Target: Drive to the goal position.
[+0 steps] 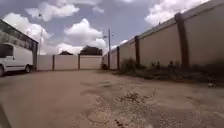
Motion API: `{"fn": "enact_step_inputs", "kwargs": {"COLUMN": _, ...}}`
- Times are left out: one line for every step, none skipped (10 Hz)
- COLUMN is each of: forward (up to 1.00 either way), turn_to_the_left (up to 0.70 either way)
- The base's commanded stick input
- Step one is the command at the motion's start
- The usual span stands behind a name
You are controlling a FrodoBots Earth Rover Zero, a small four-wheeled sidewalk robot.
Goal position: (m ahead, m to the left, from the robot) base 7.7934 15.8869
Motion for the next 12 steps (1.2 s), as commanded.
{"fn": "enact_step_inputs", "kwargs": {"forward": 0.60, "turn_to_the_left": -0.09}}
{"fn": "enact_step_inputs", "kwargs": {"forward": 0.60, "turn_to_the_left": -0.09}}
{"fn": "enact_step_inputs", "kwargs": {"forward": 0.60, "turn_to_the_left": -0.09}}
{"fn": "enact_step_inputs", "kwargs": {"forward": 0.60, "turn_to_the_left": -0.09}}
{"fn": "enact_step_inputs", "kwargs": {"forward": 0.60, "turn_to_the_left": -0.09}}
{"fn": "enact_step_inputs", "kwargs": {"forward": 0.60, "turn_to_the_left": -0.09}}
{"fn": "enact_step_inputs", "kwargs": {"forward": 0.60, "turn_to_the_left": -0.09}}
{"fn": "enact_step_inputs", "kwargs": {"forward": 0.60, "turn_to_the_left": -0.09}}
{"fn": "enact_step_inputs", "kwargs": {"forward": 0.60, "turn_to_the_left": -0.09}}
{"fn": "enact_step_inputs", "kwargs": {"forward": 0.60, "turn_to_the_left": -0.09}}
{"fn": "enact_step_inputs", "kwargs": {"forward": 0.60, "turn_to_the_left": -0.09}}
{"fn": "enact_step_inputs", "kwargs": {"forward": 0.60, "turn_to_the_left": -0.09}}
